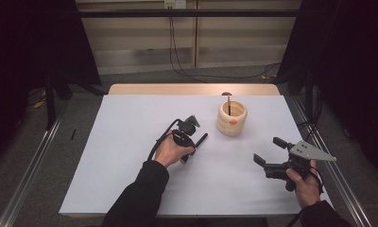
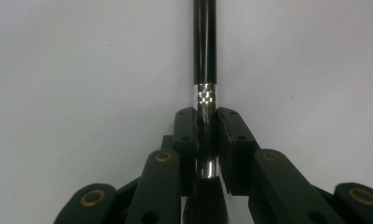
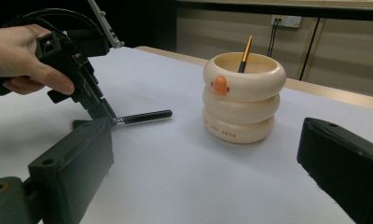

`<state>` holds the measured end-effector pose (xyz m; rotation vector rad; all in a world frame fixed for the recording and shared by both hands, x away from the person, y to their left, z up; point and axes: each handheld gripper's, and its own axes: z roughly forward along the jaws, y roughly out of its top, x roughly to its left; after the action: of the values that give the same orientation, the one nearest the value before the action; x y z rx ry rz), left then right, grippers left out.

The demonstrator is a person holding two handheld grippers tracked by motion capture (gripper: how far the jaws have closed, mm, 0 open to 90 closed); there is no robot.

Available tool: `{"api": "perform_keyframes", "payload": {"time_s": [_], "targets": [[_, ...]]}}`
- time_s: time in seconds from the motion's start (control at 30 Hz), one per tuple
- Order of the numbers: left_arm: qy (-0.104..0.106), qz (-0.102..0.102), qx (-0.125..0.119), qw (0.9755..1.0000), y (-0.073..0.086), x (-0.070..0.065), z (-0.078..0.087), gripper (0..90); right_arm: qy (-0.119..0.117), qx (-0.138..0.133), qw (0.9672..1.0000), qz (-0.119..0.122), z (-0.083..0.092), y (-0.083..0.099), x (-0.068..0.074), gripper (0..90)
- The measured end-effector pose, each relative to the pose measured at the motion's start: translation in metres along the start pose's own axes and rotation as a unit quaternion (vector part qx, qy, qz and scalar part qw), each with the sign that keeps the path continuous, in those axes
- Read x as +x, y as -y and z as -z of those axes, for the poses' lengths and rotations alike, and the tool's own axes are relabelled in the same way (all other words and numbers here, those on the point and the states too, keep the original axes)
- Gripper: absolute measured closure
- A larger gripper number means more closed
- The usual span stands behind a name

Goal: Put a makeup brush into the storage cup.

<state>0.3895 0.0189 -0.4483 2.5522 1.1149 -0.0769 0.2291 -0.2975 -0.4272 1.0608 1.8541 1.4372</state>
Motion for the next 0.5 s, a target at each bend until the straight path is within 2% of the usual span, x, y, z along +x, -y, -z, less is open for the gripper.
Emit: {"api": "perform_keyframes", "payload": {"time_s": [0.1, 0.13, 0.3, 0.4, 0.43, 0.5], "targets": [[0.008, -0.001, 0.001, 1.0000, 0.001, 0.002, 0.003, 78.3, 0.001, 0.000, 1.0000, -0.001, 0.000, 0.000, 0.000, 3.1], [0.009, 0.005, -0.001, 0.9999, 0.002, 0.001, 0.003, 78.3, 0.001, 0.000, 1.0000, 0.000, 0.000, 0.000, 0.000, 3.1], [0.019, 0.002, -0.023, 0.9996, 0.005, 0.001, 0.008, 78.3, -0.003, 0.001, 1.0000, 0.002, 0.000, 0.000, 0.000, 2.9], [0.024, -0.007, -0.026, 0.9993, 0.007, 0.003, 0.011, 78.3, -0.003, 0.000, 1.0000, 0.002, 0.000, 0.000, 0.000, 2.7], [0.026, -0.002, -0.031, 0.9992, 0.007, 0.002, 0.011, 78.3, -0.003, 0.000, 1.0000, 0.002, 0.000, 0.000, 0.000, 2.6], [0.031, -0.007, -0.033, 0.9989, 0.009, 0.003, 0.013, 78.3, -0.003, 0.000, 1.0000, 0.002, 0.000, 0.000, 0.000, 2.5]]}}
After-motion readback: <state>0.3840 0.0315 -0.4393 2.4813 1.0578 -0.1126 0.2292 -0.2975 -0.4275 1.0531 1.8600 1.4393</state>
